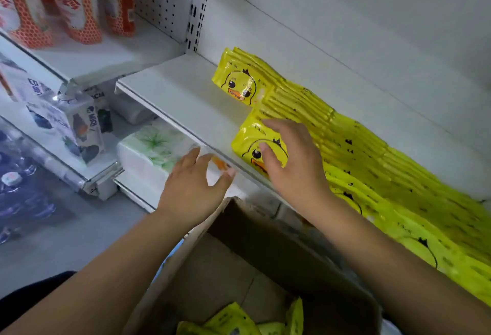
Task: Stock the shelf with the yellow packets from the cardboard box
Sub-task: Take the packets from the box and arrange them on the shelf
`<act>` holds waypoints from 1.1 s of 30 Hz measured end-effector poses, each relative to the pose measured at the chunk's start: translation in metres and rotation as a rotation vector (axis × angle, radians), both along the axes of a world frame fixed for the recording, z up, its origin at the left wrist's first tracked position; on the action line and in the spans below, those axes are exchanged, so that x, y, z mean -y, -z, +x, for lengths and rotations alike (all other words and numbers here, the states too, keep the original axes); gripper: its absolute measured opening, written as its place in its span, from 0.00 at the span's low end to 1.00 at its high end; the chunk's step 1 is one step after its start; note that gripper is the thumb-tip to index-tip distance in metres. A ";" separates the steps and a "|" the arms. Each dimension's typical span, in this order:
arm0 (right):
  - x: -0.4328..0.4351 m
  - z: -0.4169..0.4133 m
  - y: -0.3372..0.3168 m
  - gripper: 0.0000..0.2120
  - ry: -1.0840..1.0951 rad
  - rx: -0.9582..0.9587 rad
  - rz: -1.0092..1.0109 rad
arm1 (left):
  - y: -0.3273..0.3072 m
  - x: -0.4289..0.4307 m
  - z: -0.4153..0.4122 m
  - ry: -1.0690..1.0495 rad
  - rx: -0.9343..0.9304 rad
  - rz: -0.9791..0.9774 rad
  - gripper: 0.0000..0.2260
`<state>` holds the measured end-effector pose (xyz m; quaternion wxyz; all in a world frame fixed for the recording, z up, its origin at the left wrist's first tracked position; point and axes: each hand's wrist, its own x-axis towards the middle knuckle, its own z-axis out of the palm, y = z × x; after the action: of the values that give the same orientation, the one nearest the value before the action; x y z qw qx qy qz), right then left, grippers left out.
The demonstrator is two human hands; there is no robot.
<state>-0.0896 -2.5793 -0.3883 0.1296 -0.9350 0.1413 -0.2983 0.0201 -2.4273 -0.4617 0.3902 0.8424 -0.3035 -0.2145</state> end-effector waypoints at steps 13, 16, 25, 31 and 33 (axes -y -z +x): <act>-0.077 -0.191 0.215 0.08 0.283 -0.541 0.659 | 0.067 -0.076 -0.071 0.228 0.002 0.414 0.26; -0.080 -0.207 0.272 0.10 0.397 -0.698 0.894 | 0.074 -0.077 -0.078 0.202 0.070 0.389 0.25; -0.112 -0.200 0.344 0.54 0.396 -1.235 0.794 | 0.081 -0.063 -0.071 0.221 0.119 0.396 0.25; -0.130 -0.183 0.351 0.38 0.258 -1.073 0.621 | 0.085 -0.064 -0.066 0.208 0.110 0.370 0.22; -0.130 -0.179 0.349 0.34 0.242 -1.054 0.608 | 0.087 -0.063 -0.066 0.199 0.125 0.376 0.22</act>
<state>-0.2686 -2.4497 -0.7369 0.2681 -0.8553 0.3700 0.2444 -0.0457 -2.3646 -0.5485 0.1836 0.8779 -0.3634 -0.2521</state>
